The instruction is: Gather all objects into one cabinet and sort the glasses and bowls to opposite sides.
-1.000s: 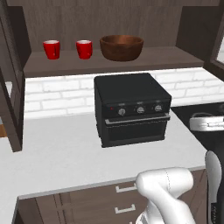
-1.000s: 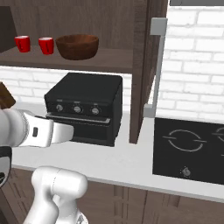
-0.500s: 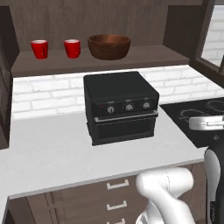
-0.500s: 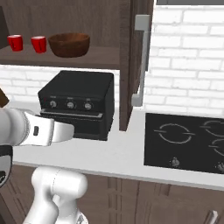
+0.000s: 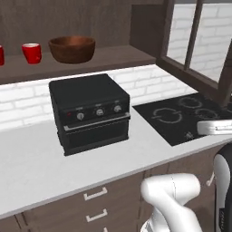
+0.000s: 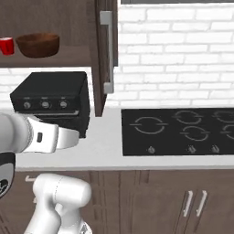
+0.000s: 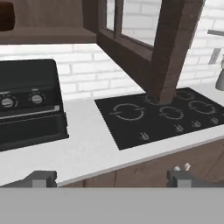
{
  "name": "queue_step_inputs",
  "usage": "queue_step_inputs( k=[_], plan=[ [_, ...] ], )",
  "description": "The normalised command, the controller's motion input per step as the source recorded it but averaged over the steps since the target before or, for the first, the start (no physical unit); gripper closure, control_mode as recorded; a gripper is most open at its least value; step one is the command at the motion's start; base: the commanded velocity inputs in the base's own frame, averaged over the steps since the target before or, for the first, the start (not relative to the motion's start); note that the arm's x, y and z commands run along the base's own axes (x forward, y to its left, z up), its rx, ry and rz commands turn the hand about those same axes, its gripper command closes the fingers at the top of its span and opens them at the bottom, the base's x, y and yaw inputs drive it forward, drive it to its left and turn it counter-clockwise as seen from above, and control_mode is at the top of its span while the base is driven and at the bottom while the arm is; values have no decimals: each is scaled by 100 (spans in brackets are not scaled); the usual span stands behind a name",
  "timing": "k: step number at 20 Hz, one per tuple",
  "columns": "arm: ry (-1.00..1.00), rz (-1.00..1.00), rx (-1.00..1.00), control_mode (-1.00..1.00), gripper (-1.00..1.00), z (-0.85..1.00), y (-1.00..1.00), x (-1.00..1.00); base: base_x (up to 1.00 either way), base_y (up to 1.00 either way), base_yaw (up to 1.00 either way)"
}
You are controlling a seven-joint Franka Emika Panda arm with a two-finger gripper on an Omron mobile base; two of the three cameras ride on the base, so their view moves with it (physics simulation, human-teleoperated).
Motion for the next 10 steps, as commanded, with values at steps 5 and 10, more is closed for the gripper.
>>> queue_step_inputs(
  k=[5, 10],
  plan=[
    [0, 0, 0, 100, -100, 0, 0, 0, -28, -43, -21],
    [0, 0, 0, 100, -100, 0, 0, 0, -31, -66, -8]
  ],
)
